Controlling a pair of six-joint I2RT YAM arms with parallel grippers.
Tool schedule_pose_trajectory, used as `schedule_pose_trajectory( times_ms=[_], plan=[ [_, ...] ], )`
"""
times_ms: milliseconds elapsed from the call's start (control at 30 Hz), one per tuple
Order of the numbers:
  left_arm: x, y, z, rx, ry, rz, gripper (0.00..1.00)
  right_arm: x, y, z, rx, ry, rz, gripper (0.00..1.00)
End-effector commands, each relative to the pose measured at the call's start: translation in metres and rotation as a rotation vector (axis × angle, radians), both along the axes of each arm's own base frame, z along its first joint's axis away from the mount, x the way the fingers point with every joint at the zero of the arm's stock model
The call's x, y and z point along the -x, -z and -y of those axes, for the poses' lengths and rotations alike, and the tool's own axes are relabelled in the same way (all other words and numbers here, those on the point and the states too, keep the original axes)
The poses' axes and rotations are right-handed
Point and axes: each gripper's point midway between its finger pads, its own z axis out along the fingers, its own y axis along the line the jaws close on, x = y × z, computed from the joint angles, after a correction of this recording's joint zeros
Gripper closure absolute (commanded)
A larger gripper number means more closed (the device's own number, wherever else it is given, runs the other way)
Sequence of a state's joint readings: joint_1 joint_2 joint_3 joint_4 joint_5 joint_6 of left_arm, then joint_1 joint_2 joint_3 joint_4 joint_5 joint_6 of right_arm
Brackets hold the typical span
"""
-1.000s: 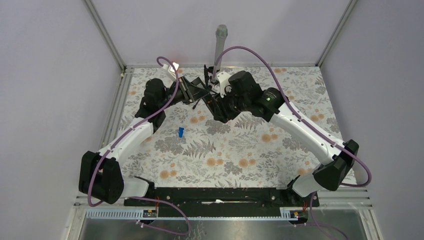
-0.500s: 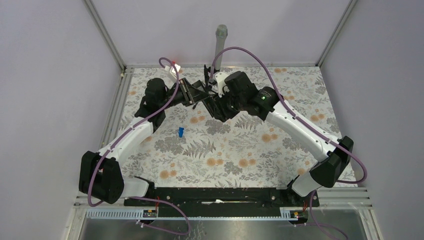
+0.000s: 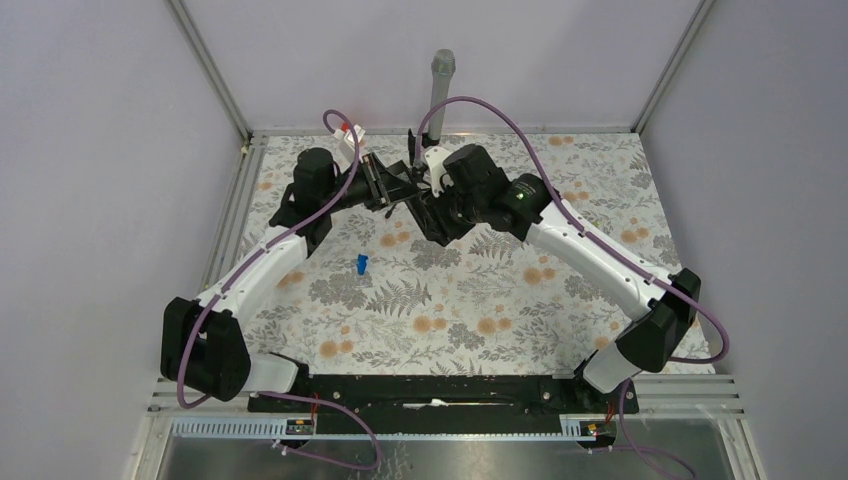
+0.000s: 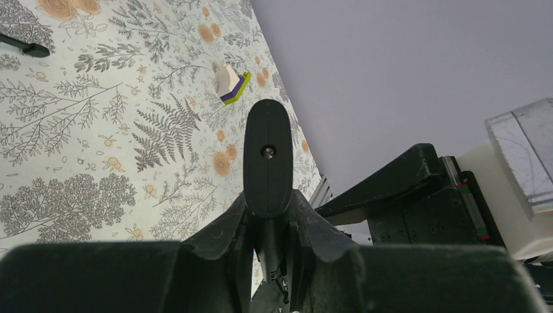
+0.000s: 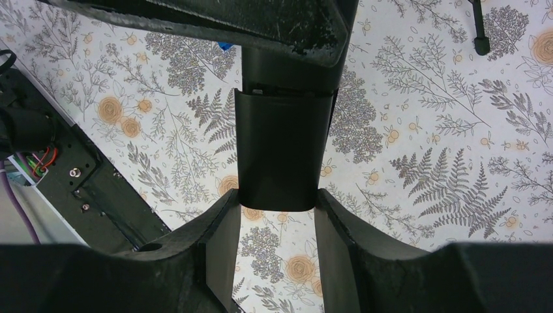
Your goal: Load the batteries into the remote control
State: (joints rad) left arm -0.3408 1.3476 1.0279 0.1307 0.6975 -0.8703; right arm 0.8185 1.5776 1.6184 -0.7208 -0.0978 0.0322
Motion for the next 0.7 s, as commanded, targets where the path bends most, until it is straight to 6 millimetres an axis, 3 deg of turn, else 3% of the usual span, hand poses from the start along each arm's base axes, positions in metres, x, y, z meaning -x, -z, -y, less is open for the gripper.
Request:
schedule_pose_trajectory(
  times_ms=[0,667],
  plan=[
    [0.001,-0.031,0.004,0.037,0.028,0.076,1.00,-0.003,-0.016,-0.013,-0.039,-0.021,0.039,0.64],
    [-0.002,-0.040,0.006,0.045,0.025,0.066,1.00,0.000,-0.005,-0.012,0.000,-0.045,0.014,0.64]
  ],
)
